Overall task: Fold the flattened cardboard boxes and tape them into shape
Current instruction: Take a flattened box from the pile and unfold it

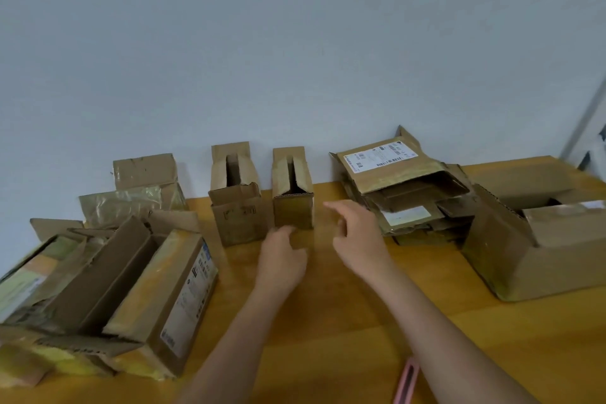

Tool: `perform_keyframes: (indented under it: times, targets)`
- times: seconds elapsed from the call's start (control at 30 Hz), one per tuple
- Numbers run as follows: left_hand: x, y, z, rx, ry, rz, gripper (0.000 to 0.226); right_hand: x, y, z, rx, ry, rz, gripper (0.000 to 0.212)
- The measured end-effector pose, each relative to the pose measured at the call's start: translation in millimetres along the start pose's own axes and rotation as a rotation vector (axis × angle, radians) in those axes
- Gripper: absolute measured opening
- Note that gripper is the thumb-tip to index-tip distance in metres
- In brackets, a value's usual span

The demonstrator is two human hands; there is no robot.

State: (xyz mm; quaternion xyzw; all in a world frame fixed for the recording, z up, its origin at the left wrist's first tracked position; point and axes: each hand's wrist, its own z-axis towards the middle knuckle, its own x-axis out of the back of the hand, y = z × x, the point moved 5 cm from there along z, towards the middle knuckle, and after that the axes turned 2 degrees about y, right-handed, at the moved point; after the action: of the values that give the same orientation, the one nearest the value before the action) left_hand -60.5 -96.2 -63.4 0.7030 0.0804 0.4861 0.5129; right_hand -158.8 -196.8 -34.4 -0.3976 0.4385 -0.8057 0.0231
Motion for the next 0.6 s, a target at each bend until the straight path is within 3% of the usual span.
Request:
perform_keyframes:
  times: [0.1,0.17,0.37,0.6]
  targets:
    - [-4.6,20.7,-17.2,-0.134,0.015,0.158,0.058,35.1,-1.0,-10.7,0.141,0.29,-0.288,0.046]
    - [-8.6,32.5,-21.6,-0.213,0.039,0.25,0.068,51.5,5.8,-9.3,0.155,0.362,-0.492,0.043]
    - [-23.9,61.4,-25.7,-0.336,-0.01,0.463,0.087,78.5,37.4,7.5,-0.027,0.13,-0.84,0.033]
    - [-15.7,56.4,-31.0,-0.345,0.005,0.496,0.089,84.2,34.8,2.4,-0.064,0.031,-0.793,0.067]
